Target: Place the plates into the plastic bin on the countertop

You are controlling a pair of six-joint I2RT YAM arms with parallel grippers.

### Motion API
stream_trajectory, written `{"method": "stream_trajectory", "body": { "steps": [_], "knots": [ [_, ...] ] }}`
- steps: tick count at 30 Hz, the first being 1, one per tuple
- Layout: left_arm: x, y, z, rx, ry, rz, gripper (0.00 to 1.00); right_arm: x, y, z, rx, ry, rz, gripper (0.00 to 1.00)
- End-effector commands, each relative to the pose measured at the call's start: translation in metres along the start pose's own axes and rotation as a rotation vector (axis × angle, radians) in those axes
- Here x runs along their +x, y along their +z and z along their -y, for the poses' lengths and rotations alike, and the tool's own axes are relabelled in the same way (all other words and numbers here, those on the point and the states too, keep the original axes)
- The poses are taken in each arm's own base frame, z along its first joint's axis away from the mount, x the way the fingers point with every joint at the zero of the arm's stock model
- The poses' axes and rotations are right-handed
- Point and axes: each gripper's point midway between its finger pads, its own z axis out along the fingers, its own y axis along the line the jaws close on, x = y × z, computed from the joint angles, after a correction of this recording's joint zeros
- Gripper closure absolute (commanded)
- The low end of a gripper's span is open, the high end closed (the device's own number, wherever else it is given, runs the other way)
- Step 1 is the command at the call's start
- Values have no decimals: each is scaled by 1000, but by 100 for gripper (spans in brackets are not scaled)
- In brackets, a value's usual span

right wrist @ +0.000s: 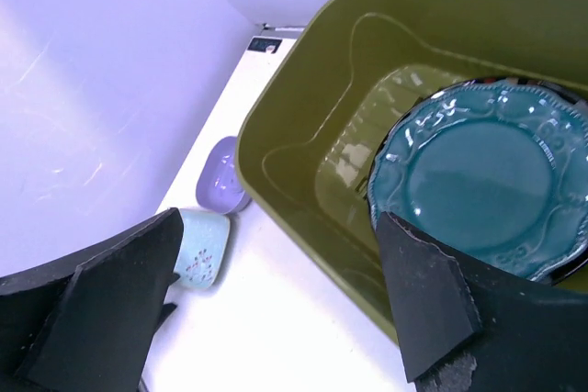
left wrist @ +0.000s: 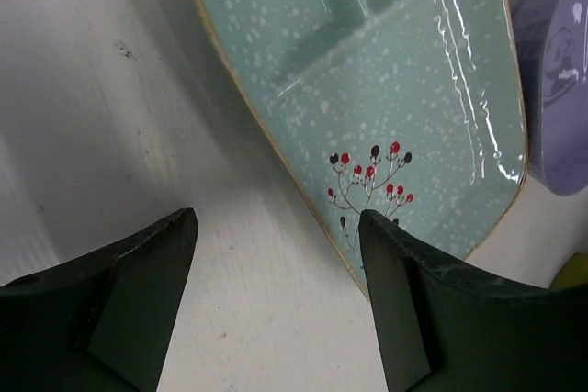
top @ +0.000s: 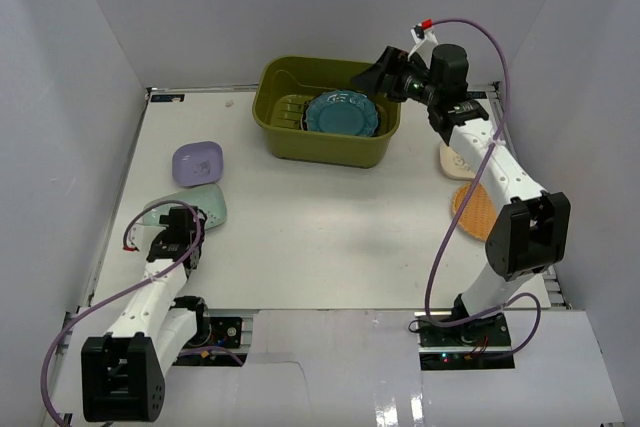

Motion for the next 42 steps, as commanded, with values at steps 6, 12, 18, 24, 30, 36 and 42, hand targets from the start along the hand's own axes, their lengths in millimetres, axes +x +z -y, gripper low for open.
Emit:
{"method": "stream_trajectory", "body": {
  "steps": [6, 12, 18, 24, 30, 36, 42],
  "knots": [
    [0, 16, 9, 7, -85, -14, 23, 21, -21, -58, -143, -67, 17, 7],
    [-1, 20, 0, -15, -63, -5, 48, 47, -23, -65, -158, -60, -11, 6],
    [-2, 17, -13, -43, -37, 4, 81, 48, -26, -67, -154, -48, -12, 5],
    [-9, 9, -16, -49, -14, 20, 100, 42, -32, -76, -166, -47, -2, 5],
    [-15, -3, -1, 39, 33, 14, 100, 45, -49, -86, -179, -55, -4, 5],
    [-2, -28, 28, 262, 149, -82, 100, 115, -61, -96, -203, -36, -119, 6],
    [16, -65, 55, 497, 191, -211, 100, 217, -69, -89, -200, -13, -309, 9]
  ]
}}
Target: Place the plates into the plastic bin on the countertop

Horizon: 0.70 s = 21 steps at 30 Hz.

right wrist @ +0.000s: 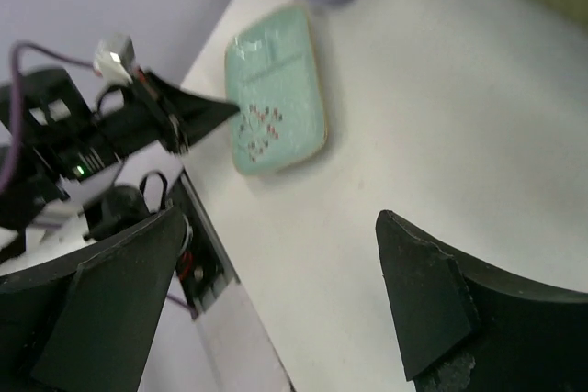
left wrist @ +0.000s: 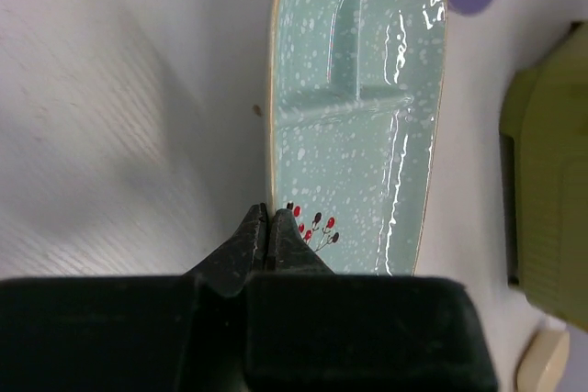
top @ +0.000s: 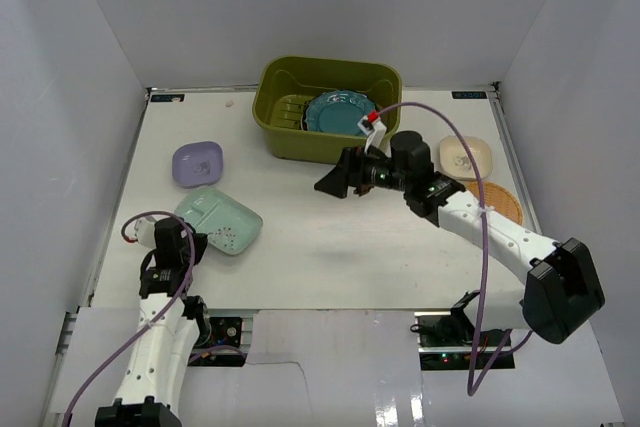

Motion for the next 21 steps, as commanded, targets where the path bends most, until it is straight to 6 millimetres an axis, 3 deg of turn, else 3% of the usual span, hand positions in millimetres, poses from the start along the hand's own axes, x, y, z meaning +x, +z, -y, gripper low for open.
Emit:
{"method": "stream_trajectory", "body": {
  "steps": [1, 5, 8, 13, 19, 20, 21],
  "knots": [
    [3, -20, 52, 254, 34, -59, 100, 35, 7, 4, 0, -16, -56, 10],
    [23, -32, 71, 382, 51, -148, 100, 75, 18, 7, -2, -16, -149, 10],
    [42, -44, 86, 507, 74, -251, 100, 91, 29, 12, 7, -17, -210, 10],
    [62, -64, 105, 640, 152, -370, 100, 93, 51, 9, 5, -40, -248, 8],
    [68, -84, 121, 754, 232, -436, 100, 115, 73, 13, 25, -36, -312, 0],
    [67, -86, 124, 765, 238, -437, 100, 114, 75, 12, 22, -36, -308, 0],
    [68, -88, 125, 771, 242, -441, 100, 115, 77, 10, 20, -34, -310, 9]
  ]
}}
